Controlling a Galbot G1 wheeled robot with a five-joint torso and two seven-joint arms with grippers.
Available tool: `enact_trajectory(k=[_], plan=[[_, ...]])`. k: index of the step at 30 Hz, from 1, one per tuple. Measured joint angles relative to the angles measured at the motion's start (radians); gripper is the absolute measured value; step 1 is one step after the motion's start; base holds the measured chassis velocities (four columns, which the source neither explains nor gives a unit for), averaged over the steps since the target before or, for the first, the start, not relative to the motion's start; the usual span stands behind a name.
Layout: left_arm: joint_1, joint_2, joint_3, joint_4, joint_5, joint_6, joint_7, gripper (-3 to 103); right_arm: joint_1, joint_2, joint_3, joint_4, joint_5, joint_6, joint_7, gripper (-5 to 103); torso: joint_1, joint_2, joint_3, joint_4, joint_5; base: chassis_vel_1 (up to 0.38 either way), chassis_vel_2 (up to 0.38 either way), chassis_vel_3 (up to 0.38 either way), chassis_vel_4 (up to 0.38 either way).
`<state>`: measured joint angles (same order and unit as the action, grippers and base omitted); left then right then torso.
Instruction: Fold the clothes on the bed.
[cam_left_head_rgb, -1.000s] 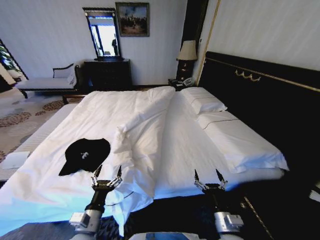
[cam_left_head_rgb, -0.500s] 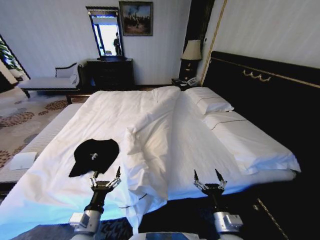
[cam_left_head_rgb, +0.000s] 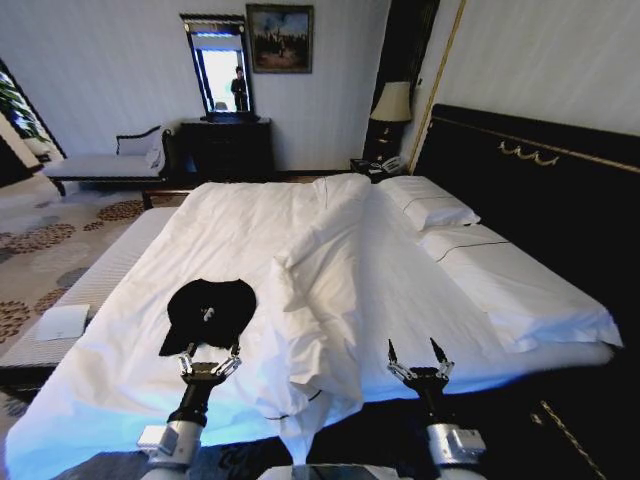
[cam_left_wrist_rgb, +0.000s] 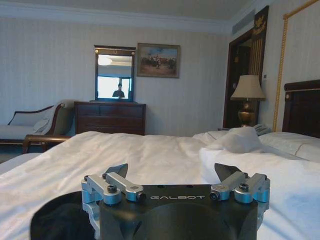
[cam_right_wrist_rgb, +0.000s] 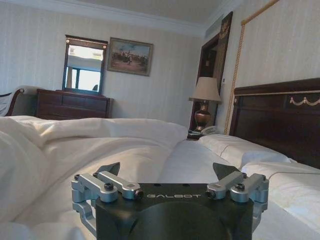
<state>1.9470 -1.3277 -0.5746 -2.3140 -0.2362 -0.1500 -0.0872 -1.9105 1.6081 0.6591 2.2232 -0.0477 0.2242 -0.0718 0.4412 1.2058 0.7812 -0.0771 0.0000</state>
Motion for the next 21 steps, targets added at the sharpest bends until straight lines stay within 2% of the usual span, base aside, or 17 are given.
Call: enact_trajectory(k=[16, 21], plan=[[0.014, -0.003, -0.017, 0.002, -0.013, -0.008, -0.001, 100, -0.011, 0.000, -0.020, 0.028, 0.000, -0.010, -0.001, 100, 0.000, 0.000, 0.000, 0.0000, 0.0000, 0.097, 0.135, -0.094, -0.138], [0.015, -0.004, -0.022, 0.004, -0.018, -0.009, -0.001, 100, -0.014, 0.000, -0.040, 0.038, 0.049, -0.014, -0.002, 100, 0.000, 0.000, 0.000, 0.0000, 0.0000, 0.094, 0.122, -0.104, -0.119]])
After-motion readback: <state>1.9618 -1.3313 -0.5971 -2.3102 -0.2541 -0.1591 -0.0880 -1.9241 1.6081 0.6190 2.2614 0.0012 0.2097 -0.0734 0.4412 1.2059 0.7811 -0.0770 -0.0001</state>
